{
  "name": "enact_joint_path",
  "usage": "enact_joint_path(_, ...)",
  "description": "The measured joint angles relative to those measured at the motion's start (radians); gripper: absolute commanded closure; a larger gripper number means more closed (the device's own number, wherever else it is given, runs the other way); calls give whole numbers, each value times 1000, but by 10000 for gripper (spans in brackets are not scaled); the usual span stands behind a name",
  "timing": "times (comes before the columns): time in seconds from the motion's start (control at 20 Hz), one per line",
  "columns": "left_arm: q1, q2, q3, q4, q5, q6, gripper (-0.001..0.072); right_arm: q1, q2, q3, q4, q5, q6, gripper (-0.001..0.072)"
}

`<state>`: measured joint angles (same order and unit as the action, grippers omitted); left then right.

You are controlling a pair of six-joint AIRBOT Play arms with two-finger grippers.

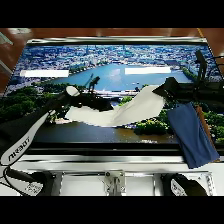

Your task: Fold the shirts.

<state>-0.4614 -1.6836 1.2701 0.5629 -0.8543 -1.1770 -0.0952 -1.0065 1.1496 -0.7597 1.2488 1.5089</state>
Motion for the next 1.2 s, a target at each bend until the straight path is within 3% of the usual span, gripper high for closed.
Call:
enact_joint_path(0.3, -173, -77, 2, -89, 111, -96, 677, 7, 81, -1, -36, 63, 61, 634)
enact_joint_path(0.55, -82, -26, 2, -122, 171, -106, 678, 80, 78, -14, -93, -16, 92, 635)
enact_joint_path(0.95, 382, 406, 3, -15, 185, -86, 677, 541, -183, -18, -95, -616, 102, 634)
enact_joint_path(1.2, 670, 677, 3, 3, 99, -76, 676, 781, -472, 2, 69, -996, 103, 634)
